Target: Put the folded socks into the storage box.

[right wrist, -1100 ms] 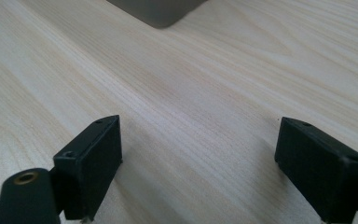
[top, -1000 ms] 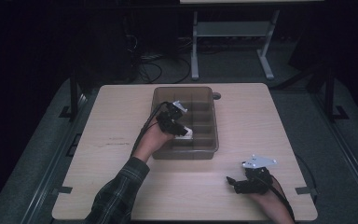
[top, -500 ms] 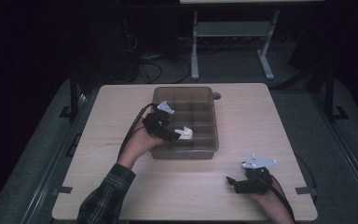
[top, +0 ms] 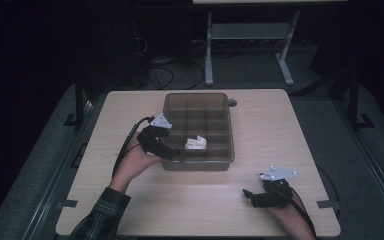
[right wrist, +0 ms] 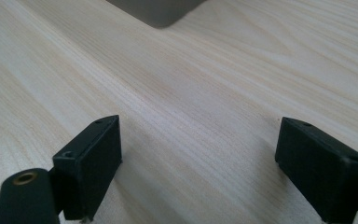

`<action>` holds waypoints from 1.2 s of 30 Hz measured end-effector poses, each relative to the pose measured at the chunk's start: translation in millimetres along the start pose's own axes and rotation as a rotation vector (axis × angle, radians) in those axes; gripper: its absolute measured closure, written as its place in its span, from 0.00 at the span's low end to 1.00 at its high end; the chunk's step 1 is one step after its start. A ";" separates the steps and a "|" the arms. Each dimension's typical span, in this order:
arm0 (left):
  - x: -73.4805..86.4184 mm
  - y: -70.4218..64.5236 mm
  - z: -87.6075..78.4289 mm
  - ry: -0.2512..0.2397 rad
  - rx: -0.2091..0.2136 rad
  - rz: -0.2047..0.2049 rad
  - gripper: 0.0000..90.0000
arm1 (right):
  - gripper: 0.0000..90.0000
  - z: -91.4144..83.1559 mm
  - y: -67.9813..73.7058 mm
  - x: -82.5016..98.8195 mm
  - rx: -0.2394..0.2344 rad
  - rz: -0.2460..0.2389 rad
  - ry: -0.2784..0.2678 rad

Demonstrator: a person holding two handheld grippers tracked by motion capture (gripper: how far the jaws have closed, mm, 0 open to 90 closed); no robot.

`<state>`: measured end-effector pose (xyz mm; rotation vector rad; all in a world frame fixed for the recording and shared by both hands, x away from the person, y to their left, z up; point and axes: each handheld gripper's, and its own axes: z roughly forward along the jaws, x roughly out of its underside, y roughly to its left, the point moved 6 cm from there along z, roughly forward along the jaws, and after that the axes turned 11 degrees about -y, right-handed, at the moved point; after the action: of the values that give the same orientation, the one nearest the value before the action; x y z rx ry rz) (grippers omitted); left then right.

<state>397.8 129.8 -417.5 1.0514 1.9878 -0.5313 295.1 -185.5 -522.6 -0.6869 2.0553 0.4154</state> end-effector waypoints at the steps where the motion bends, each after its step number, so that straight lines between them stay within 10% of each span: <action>1: 2.0 -0.4 -2.7 -0.003 -0.001 0.001 0.15 | 0.16 0.0 0.0 0.0 0.000 0.000 0.000; 36: 102.0 -0.5 -71.0 -0.148 -0.130 -0.025 0.15 | 0.16 -0.4 0.2 0.3 0.005 0.002 0.001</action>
<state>331.3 226.4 -458.6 0.8840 1.8807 -0.4727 294.6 -185.7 -522.6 -0.6820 2.0572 0.4113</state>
